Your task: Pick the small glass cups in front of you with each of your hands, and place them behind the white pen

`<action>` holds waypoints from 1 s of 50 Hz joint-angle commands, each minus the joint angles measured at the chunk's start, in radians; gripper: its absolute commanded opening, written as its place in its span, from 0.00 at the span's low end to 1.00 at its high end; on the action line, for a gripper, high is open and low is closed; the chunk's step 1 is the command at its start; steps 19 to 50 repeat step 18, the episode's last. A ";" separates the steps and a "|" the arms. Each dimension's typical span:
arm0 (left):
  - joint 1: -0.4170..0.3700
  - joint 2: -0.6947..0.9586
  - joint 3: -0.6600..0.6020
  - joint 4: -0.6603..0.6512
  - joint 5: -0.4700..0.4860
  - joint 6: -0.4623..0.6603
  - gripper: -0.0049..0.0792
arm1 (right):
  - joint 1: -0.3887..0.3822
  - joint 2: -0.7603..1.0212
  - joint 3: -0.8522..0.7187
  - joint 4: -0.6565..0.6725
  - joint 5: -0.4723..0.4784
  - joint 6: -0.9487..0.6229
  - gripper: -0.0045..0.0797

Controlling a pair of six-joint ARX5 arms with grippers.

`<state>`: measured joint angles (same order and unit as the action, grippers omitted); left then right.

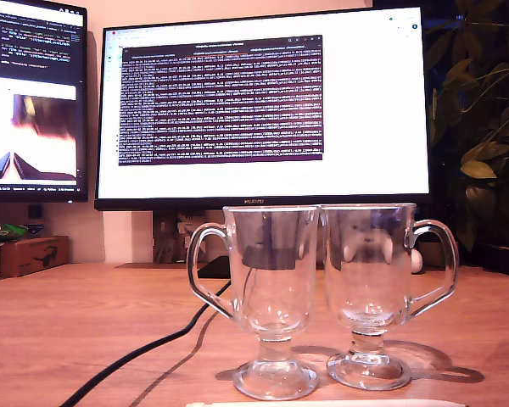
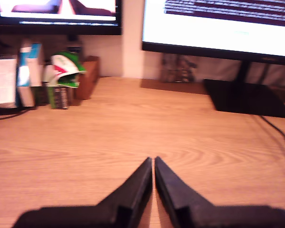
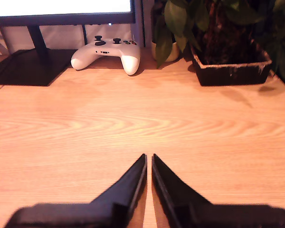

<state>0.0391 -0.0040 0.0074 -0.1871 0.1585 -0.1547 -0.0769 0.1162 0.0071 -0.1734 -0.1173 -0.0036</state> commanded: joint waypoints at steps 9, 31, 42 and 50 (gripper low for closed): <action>-0.003 -0.008 -0.032 -0.021 -0.002 -0.003 0.04 | 0.004 0.007 0.000 0.005 0.000 0.003 0.05; -0.003 -0.008 -0.032 -0.021 -0.003 -0.003 0.04 | 0.004 0.007 0.001 0.005 0.000 0.003 0.05; -0.003 -0.008 -0.032 -0.021 -0.003 -0.003 0.04 | 0.004 0.007 0.001 0.005 0.000 0.003 0.05; -0.003 -0.008 -0.032 -0.021 -0.003 -0.003 0.04 | 0.004 0.007 0.001 0.005 0.000 0.003 0.05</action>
